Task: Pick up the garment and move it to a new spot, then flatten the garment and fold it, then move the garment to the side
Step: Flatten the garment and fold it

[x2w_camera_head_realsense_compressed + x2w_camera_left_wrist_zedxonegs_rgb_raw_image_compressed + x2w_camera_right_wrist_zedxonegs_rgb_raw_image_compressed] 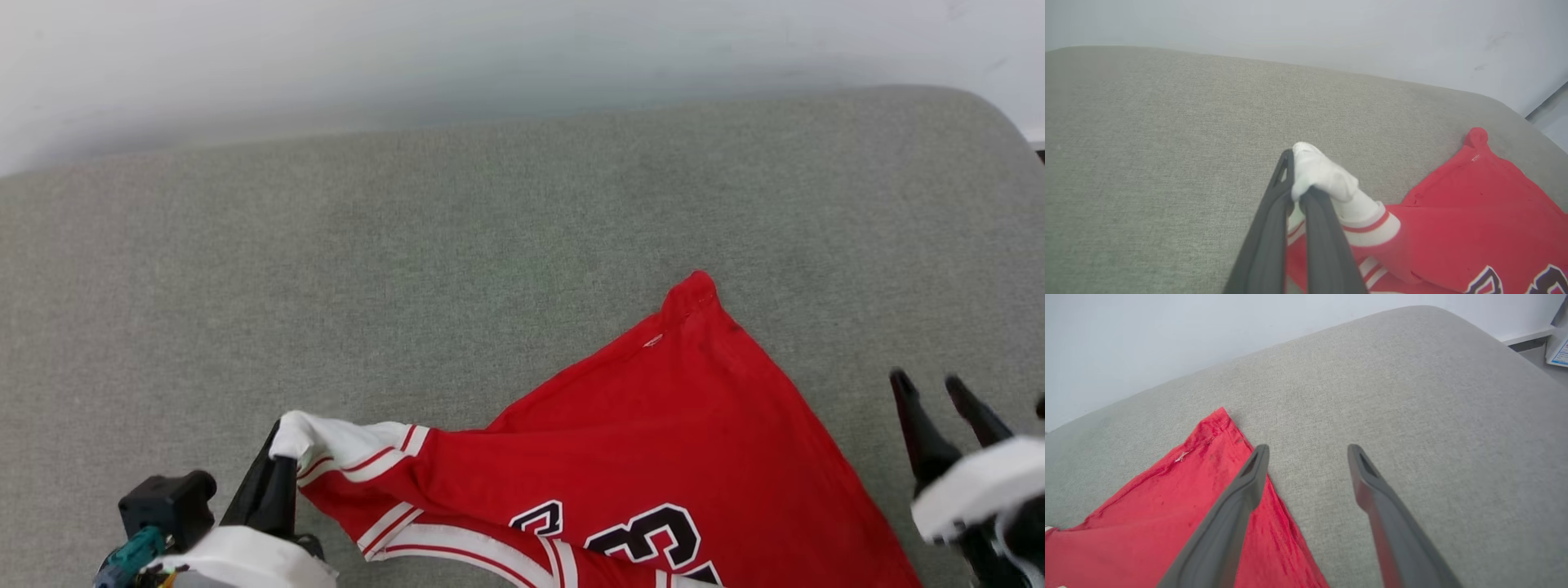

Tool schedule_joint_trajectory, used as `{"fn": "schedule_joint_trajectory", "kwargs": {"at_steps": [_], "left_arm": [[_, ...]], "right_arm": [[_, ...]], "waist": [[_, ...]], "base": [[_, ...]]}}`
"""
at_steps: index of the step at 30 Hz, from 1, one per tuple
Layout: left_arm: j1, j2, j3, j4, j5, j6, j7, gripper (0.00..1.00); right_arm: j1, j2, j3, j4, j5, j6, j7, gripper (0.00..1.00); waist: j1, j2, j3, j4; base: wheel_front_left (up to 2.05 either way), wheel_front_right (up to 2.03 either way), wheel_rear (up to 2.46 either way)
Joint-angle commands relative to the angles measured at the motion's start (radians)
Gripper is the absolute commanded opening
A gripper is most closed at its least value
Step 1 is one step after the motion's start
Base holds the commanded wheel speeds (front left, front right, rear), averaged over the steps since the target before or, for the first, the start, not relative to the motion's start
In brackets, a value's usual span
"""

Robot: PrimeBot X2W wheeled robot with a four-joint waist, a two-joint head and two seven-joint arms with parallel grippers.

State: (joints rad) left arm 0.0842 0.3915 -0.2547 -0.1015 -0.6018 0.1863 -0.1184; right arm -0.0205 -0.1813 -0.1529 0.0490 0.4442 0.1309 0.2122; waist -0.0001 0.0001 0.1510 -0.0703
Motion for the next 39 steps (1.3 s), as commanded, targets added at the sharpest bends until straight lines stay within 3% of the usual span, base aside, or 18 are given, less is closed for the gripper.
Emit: {"fn": "schedule_joint_trajectory", "kwargs": {"at_steps": [1, 4, 12, 20, 25, 26, 27, 28, 29, 32, 39], "left_arm": [[-0.021, -0.002, -0.004, -0.011, 0.006, 0.004, 0.001, 0.00], [-0.049, 0.003, -0.015, -0.037, 0.019, -0.002, 0.005, 0.00], [-0.146, -0.012, -0.062, -0.073, 0.050, -0.029, 0.006, 0.00], [-0.199, -0.033, -0.085, -0.057, 0.049, -0.055, -0.018, 0.00], [-0.219, -0.042, -0.092, -0.033, 0.045, -0.064, -0.027, 0.00], [-0.221, -0.044, -0.093, -0.028, 0.045, -0.064, -0.029, 0.00], [-0.222, -0.044, -0.095, -0.023, 0.045, -0.065, -0.029, 0.00], [-0.224, -0.043, -0.096, -0.018, 0.045, -0.067, -0.027, 0.00], [-0.226, -0.040, -0.096, -0.013, 0.043, -0.068, -0.025, 0.00], [-0.234, -0.035, -0.096, -0.005, 0.043, -0.068, -0.020, 0.00], [-0.275, -0.034, -0.081, 0.006, 0.046, -0.057, -0.025, 0.00]], "right_arm": [[-0.053, -0.013, 0.027, 0.023, 0.009, 0.000, -0.009, 1.00], [-0.164, -0.058, 0.087, 0.096, 0.043, 0.000, 0.030, 1.00], [-0.452, -0.199, 0.277, 0.198, 0.134, 0.000, 0.419, 1.00], [-0.626, -0.219, 0.411, 0.290, 0.161, 0.000, 0.601, 1.00], [-0.637, -0.198, 0.492, 0.423, 0.194, -0.001, 0.682, 1.00], [-0.638, -0.196, 0.507, 0.442, 0.201, 0.000, 0.693, 0.83], [-0.639, -0.191, 0.518, 0.457, 0.210, 0.000, 0.699, 0.40], [-0.643, -0.188, 0.528, 0.466, 0.214, 0.000, 0.699, 0.05], [-0.648, -0.188, 0.537, 0.474, 0.219, 0.000, 0.697, 0.00], [-0.669, -0.191, 0.548, 0.476, 0.226, 0.001, 0.655, 0.00], [-0.693, -0.195, 0.448, 0.469, 0.178, -0.001, 0.416, 0.00]], "waist": [[0.0001, -0.0001, 0.019, 0.006], [0.0001, -0.0001, 0.061, 0.019], [0.0001, -0.0001, 0.177, 0.080], [0.0001, -0.0001, 0.254, 0.124], [0.0001, -0.0001, 0.273, 0.138], [0.0001, -0.0001, 0.273, 0.140], [0.0001, -0.0001, 0.272, 0.141], [0.0001, -0.0001, 0.269, 0.140], [0.0001, -0.0001, 0.265, 0.140], [0.0001, -0.0001, 0.243, 0.136], [0.0001, -0.0001, 0.161, 0.104]], "base": [[0.00, 0.00, 0.00], [0.00, 0.00, 0.00], [0.00, 0.00, 0.00], [0.00, 0.00, 0.00], [0.00, 0.00, 0.00], [0.00, 0.00, 0.00], [0.00, 0.00, 0.00], [0.00, 0.00, 0.00], [0.00, 0.00, 0.00], [0.00, 0.00, 0.00], [0.00, 0.00, 0.00]]}}
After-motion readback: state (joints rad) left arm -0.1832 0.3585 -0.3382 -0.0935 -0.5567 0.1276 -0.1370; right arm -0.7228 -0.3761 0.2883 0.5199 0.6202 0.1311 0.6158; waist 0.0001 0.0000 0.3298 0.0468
